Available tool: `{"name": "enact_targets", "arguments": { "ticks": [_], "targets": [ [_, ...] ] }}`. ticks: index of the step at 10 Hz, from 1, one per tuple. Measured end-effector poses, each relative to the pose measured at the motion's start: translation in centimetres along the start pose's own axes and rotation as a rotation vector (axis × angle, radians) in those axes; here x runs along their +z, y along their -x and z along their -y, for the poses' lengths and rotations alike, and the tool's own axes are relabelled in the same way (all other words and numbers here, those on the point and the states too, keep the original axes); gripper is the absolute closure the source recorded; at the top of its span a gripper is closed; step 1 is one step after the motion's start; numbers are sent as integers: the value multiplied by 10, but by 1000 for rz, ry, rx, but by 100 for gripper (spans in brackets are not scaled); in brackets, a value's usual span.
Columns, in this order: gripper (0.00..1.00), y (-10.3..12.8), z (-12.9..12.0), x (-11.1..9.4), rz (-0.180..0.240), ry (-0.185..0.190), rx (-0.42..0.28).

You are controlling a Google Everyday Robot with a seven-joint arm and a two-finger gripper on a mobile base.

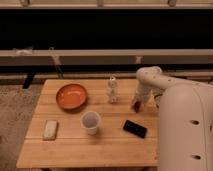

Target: Drag the pepper across the table

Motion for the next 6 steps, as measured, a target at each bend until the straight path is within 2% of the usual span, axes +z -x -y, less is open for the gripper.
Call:
{"name": "enact_targets", "arguments": {
  "ticks": [2,3,6],
  "targets": [
    [35,-4,-4,5,-10,-10,-12],
    [39,-6,-6,8,-15,-14,-18],
    [66,-9,-5,15,-25,-24,-26]
  ]
}}
